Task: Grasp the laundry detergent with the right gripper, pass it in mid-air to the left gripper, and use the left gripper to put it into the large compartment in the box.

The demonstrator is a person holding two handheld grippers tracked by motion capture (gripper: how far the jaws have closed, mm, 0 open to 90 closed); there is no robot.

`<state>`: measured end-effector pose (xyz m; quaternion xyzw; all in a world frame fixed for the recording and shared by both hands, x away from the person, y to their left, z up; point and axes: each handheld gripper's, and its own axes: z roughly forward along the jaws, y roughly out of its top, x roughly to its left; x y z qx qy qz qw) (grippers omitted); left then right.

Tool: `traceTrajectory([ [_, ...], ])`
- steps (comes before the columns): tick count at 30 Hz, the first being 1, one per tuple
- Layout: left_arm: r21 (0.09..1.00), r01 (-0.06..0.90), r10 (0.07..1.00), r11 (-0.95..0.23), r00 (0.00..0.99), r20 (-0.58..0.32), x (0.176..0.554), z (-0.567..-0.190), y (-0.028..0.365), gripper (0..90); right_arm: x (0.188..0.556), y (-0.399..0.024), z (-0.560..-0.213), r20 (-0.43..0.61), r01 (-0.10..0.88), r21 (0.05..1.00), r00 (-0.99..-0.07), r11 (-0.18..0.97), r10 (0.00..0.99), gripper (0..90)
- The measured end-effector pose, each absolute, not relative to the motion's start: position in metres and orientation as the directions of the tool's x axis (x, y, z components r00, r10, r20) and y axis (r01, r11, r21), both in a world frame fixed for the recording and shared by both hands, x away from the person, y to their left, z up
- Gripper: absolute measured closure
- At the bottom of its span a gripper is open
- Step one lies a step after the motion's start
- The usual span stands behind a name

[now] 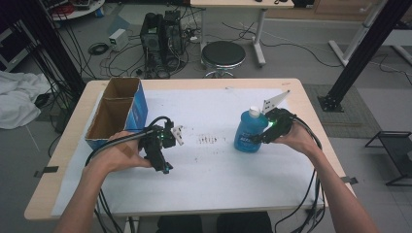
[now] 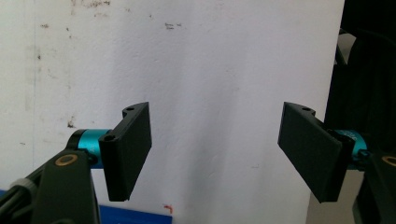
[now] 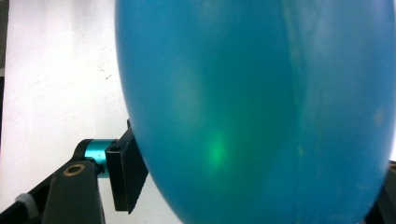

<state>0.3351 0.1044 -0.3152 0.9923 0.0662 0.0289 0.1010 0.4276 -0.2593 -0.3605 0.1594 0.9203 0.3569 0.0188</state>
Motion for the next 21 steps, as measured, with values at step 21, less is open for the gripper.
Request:
traceTrajectory([
  [21,0.209,0.13,0.142,-0.969,0.989,0.042,0.3344,-0.3151,0.1043,26.0,0.4307,-0.2604,-0.3636,0.087,0.283,0.693,-0.946,0.663,0.313,39.3],
])
